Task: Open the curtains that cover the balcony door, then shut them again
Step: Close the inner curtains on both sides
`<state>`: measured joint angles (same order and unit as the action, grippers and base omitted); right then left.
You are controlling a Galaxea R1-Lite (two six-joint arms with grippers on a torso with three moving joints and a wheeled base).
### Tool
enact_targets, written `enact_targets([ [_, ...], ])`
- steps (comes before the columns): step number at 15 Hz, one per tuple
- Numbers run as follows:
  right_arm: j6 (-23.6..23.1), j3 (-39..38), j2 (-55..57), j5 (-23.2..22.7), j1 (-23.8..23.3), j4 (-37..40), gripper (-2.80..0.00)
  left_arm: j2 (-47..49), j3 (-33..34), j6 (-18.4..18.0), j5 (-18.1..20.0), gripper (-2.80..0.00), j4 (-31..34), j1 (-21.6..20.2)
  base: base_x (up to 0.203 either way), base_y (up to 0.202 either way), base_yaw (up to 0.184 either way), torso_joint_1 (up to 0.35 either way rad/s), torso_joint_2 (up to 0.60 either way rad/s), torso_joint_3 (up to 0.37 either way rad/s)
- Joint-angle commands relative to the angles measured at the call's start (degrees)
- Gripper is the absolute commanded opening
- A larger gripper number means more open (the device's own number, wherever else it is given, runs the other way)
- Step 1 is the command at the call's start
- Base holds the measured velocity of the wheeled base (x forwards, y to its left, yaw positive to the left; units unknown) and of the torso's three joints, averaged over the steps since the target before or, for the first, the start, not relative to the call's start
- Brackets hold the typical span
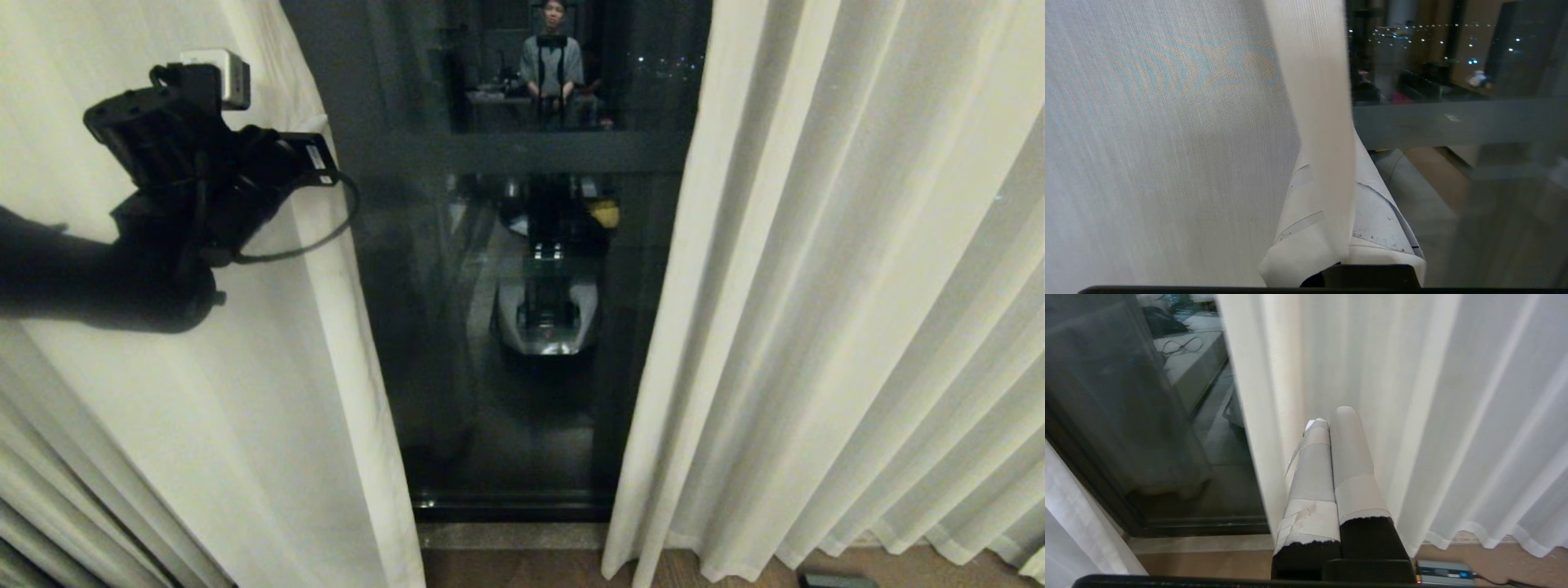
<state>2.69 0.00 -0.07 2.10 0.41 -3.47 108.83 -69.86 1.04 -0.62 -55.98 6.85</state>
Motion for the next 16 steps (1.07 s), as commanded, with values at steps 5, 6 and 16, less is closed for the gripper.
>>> enact_targets([
  [5, 0.03, 0.00, 0.07, 0.00, 0.02, -0.04, -2.80, 0.07, -0.01, 0.02, -0.07, -2.80, -0.18, 1.31, 0.000, -0.187, 0.002, 0.003, 0.00, 0.003],
  [6, 0.03, 0.00, 0.07, 0.00, 0.02, -0.04, -2.80, 0.16, -0.01, 0.02, -0.06, -2.80, -0.18, 1.32, 0.000, -0.179, 0.003, 0.007, 0.01, 0.002],
  [16, -0.06, 0.00, 0.07, 0.00, 0.02, -0.04, -2.80, 0.33, -0.01, 0.02, -0.08, -2.80, -0.10, 2.47, 0.000, -0.184, 0.004, 0.001, 0.00, 0.002],
])
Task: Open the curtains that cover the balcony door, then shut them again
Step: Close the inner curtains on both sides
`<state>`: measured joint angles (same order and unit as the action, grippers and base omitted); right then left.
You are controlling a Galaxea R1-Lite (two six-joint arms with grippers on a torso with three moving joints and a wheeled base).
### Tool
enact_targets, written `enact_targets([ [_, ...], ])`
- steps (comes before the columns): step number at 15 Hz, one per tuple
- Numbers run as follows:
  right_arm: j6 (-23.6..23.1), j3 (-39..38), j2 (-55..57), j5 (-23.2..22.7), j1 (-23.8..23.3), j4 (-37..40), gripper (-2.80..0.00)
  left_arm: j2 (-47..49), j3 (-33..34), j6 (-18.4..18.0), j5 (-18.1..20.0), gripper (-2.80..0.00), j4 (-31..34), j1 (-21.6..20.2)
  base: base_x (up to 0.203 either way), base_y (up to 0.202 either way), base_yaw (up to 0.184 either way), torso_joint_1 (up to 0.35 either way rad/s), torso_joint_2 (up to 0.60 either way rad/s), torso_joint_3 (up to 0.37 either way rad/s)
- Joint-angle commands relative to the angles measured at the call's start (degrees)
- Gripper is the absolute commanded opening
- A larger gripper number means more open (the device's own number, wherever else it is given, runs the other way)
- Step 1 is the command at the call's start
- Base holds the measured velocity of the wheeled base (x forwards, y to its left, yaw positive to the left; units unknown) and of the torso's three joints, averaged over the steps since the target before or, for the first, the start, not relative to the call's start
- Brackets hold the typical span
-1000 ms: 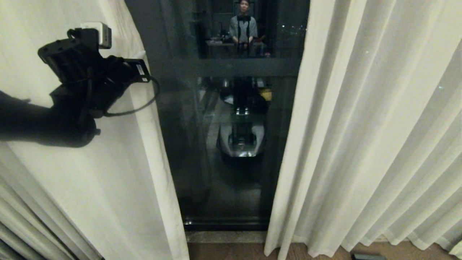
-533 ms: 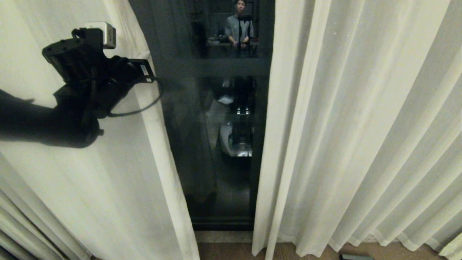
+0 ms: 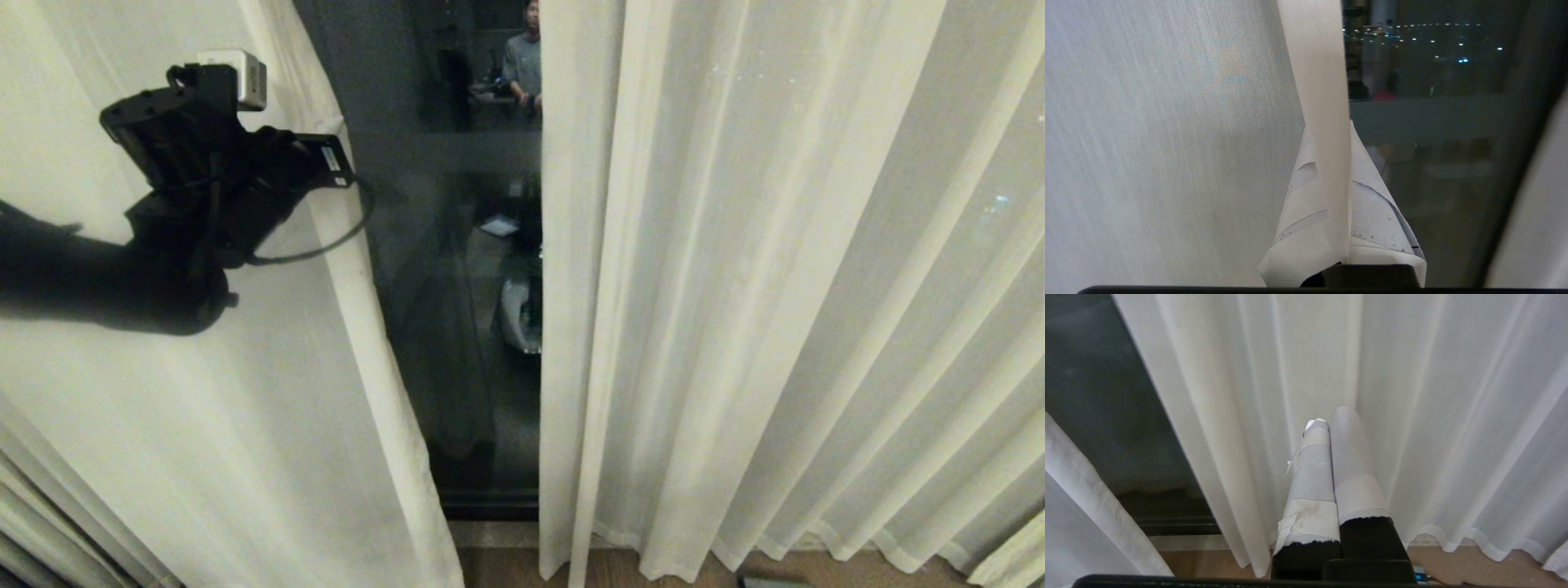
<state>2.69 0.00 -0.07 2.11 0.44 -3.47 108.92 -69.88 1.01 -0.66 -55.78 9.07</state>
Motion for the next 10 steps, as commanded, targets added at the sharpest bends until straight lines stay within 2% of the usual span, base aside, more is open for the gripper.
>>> enact_targets([
  [1, 0.03, 0.00, 0.07, 0.00, 0.00, -0.04, -2.80, 0.24, 0.00, 0.04, 0.04, -2.80, -0.29, 0.50, 0.000, -0.182, 0.005, -0.001, 0.00, -0.002],
  [10, 0.03, 0.00, 0.07, 0.00, 0.00, -0.04, -2.80, 0.15, -0.17, 0.04, 0.04, -2.80, -0.29, 2.96, 0.000, -0.182, 0.002, 0.002, 0.00, 0.003],
])
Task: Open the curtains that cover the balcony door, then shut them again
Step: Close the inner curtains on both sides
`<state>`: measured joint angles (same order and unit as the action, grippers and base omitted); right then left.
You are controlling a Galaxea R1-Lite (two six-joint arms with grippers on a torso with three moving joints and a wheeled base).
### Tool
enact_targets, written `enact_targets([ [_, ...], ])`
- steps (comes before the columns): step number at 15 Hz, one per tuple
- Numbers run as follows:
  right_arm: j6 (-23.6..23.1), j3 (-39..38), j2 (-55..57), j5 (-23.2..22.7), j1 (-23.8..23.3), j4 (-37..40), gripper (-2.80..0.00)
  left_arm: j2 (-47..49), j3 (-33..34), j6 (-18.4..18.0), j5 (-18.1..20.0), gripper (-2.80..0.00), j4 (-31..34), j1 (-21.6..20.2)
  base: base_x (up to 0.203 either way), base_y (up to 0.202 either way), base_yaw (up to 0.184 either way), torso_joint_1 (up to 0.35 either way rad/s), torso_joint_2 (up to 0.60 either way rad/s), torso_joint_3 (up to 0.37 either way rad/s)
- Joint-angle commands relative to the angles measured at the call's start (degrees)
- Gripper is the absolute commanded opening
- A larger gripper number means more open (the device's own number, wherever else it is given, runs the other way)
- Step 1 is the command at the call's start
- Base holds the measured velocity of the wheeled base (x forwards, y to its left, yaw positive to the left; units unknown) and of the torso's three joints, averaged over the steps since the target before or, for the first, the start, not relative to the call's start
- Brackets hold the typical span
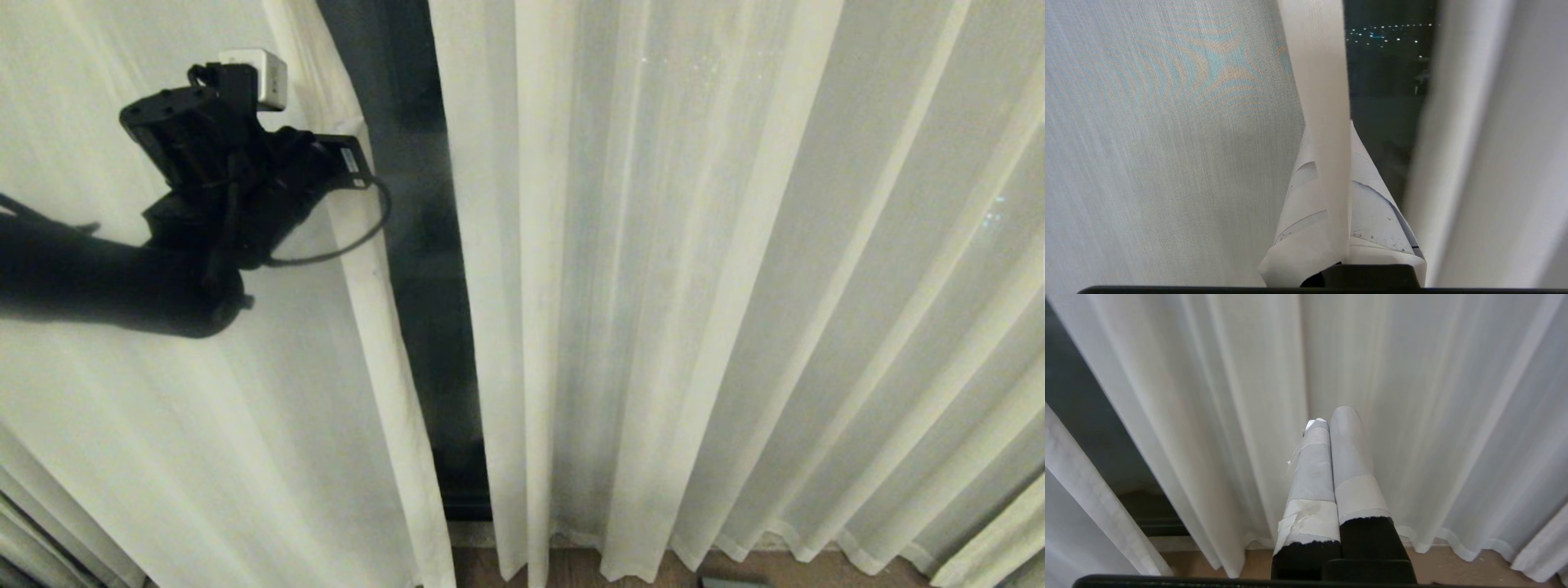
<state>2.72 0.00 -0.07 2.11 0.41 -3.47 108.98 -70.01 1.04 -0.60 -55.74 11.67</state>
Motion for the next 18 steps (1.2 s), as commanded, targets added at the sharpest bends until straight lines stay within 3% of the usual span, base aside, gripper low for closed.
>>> enact_targets([
  [1, 0.01, 0.00, 0.07, 0.00, 0.02, -0.04, -2.80, 0.09, -0.04, 0.02, -0.02, -2.80, -0.34, 0.67, 0.000, -0.185, 0.001, 0.007, 0.01, -0.002],
  [18, 0.01, 0.00, 0.07, 0.00, 0.02, -0.04, -2.80, 0.39, 0.05, 0.02, -0.11, -2.80, -0.34, 1.86, 0.000, -0.183, 0.003, 0.002, 0.00, 0.002],
])
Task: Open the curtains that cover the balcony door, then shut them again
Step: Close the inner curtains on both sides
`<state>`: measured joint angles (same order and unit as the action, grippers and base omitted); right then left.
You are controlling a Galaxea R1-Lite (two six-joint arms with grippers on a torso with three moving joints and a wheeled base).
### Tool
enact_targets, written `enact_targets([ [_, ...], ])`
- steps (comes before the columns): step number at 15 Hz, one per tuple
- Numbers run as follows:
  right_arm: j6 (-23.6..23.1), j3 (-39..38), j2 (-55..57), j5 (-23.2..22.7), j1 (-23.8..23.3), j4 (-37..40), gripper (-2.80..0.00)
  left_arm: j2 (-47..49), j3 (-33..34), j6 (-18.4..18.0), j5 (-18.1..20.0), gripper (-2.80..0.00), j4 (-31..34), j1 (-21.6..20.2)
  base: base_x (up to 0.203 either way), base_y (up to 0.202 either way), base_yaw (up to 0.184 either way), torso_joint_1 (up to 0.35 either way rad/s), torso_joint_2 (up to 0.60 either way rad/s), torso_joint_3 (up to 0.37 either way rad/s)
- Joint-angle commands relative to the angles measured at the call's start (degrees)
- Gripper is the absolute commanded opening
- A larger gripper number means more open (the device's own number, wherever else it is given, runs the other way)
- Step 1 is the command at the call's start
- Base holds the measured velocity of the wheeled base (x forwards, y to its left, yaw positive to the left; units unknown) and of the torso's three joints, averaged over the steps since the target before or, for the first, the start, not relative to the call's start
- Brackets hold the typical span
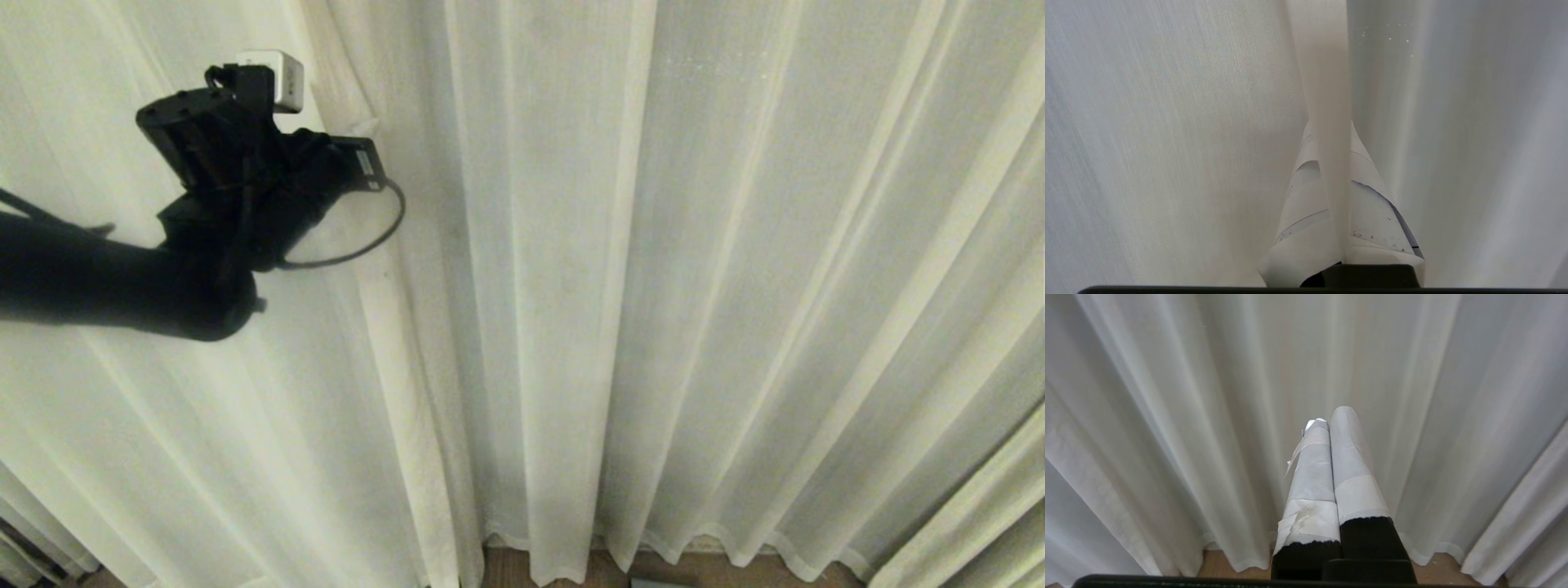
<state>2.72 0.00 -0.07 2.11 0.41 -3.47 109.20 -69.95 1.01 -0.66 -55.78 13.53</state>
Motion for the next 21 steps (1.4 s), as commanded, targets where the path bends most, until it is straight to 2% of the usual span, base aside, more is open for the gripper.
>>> enact_targets([
  [1, 0.01, 0.00, 0.07, 0.00, 0.02, -0.04, -2.80, 0.22, -0.01, 0.04, -0.04, -2.80, -0.29, 0.00, 0.000, -0.187, 0.001, 0.007, 0.01, 0.011],
  [21, 0.01, 0.00, 0.07, 0.00, 0.02, -0.04, -2.80, 0.22, -0.01, 0.04, 0.17, -2.80, -0.50, 0.27, 0.000, -0.183, 0.003, 0.002, 0.00, 0.002],
])
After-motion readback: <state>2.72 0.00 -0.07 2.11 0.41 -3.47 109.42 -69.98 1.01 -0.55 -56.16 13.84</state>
